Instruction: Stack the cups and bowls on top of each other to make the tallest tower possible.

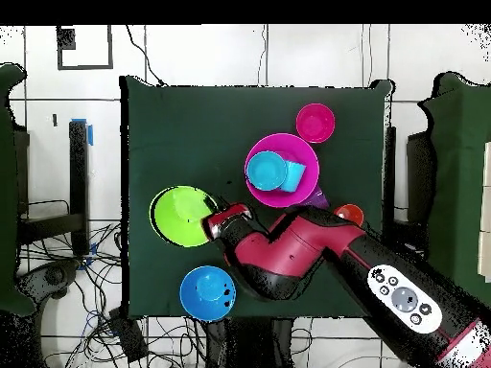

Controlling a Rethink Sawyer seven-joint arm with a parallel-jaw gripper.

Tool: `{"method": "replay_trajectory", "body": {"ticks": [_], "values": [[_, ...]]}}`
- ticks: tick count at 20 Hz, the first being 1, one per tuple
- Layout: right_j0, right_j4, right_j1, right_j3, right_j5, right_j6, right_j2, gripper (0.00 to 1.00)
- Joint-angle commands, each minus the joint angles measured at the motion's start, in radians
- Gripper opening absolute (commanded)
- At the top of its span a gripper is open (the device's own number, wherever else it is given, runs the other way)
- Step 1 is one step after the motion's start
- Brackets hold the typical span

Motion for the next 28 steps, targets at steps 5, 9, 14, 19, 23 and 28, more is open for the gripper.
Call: {"method": "replay_trajectory", "body": {"ticks": [5,9,14,19,23,28], "values": [[-0.015,0.201,0.156,0.018,0.337,-0.498,0.051,0.0],[0.044,0.312,0.122,-0.013,0.416,-0.479,0.065,0.0],[0.113,0.311,0.07,-0.015,0.361,-0.369,0.036,0.0],[0.254,0.408,0.073,-0.061,0.36,-0.176,-0.038,0.0],[0.349,0.565,0.017,-0.09,0.417,-0.083,-0.074,0.0],[0.484,0.398,-0.096,-0.056,0.12,0.088,-0.349,0.0]]}}
